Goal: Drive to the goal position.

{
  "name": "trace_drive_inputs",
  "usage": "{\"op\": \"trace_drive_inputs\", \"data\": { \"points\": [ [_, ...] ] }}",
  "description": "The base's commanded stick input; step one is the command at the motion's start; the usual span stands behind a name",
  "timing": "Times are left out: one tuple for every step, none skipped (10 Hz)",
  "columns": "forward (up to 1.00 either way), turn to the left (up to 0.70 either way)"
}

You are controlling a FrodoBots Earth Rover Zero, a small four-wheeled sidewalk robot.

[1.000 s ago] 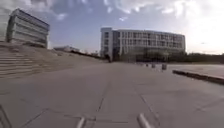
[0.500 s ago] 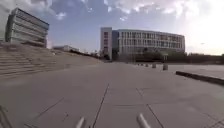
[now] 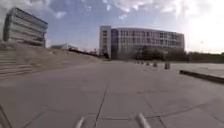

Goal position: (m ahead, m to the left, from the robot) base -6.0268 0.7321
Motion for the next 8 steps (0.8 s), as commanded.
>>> {"op": "trace_drive_inputs", "data": {
  "points": [
    [0.70, 0.00],
    [0.70, 0.00],
    [0.70, 0.00],
    [0.70, 0.00],
    [0.70, 0.00],
    [0.70, 0.00],
    [0.70, 0.00],
    [0.70, 0.00]
  ]
}}
